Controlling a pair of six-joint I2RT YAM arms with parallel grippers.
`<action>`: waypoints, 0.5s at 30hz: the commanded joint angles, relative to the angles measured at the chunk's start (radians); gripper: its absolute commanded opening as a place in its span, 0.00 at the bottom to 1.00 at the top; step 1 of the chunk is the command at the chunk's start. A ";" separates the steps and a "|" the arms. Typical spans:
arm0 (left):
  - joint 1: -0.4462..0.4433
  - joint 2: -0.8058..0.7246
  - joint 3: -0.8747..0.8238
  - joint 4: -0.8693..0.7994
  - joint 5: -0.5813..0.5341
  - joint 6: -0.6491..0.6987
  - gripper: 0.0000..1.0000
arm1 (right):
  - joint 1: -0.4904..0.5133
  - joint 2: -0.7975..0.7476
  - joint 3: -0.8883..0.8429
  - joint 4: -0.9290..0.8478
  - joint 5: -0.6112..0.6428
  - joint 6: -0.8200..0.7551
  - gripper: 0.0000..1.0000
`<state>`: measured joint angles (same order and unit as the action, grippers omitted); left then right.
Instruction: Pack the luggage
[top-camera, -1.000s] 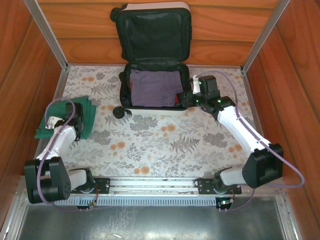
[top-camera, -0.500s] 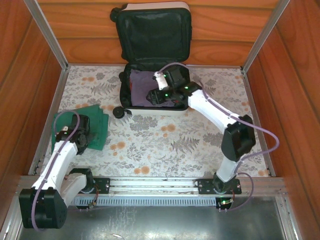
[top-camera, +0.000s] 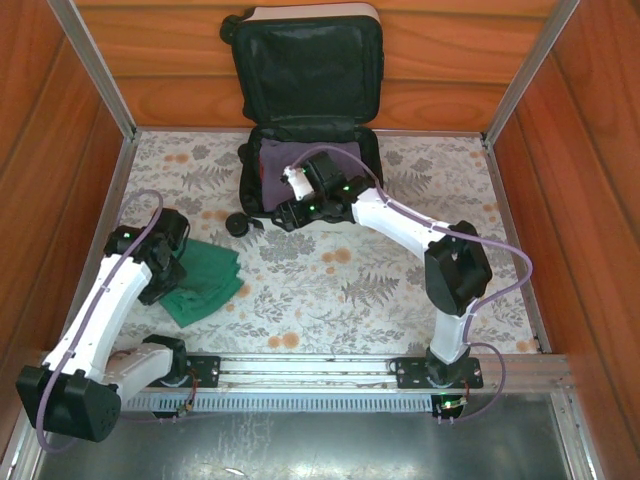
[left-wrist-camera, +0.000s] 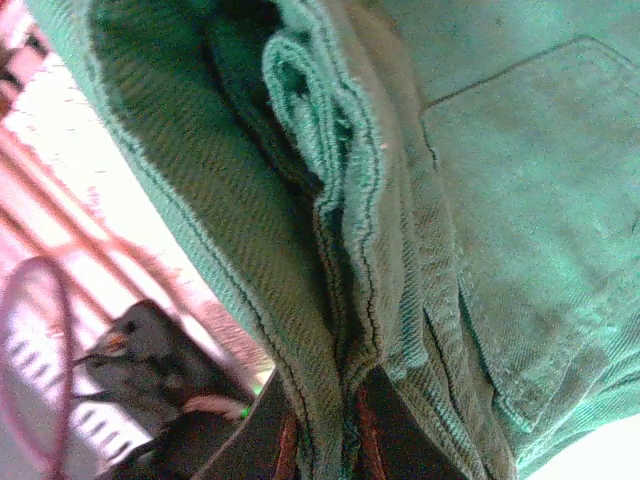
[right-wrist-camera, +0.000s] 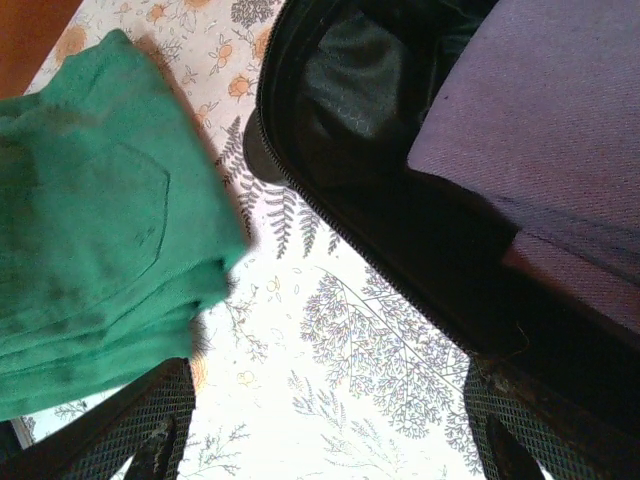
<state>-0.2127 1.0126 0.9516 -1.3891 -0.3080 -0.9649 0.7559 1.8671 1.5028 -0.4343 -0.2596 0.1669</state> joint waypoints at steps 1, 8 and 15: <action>-0.009 -0.044 0.040 -0.245 -0.070 0.048 0.00 | 0.017 -0.018 -0.041 0.032 -0.030 0.008 0.76; -0.014 -0.129 0.009 -0.245 0.103 0.100 0.00 | 0.102 0.051 -0.049 0.057 -0.028 0.125 0.78; -0.017 -0.172 0.001 -0.243 0.129 0.131 0.00 | 0.226 0.172 0.058 0.057 0.008 0.216 0.79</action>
<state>-0.2195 0.8555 0.9520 -1.5684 -0.2264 -0.8692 0.9447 2.0041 1.5013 -0.3779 -0.2615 0.3271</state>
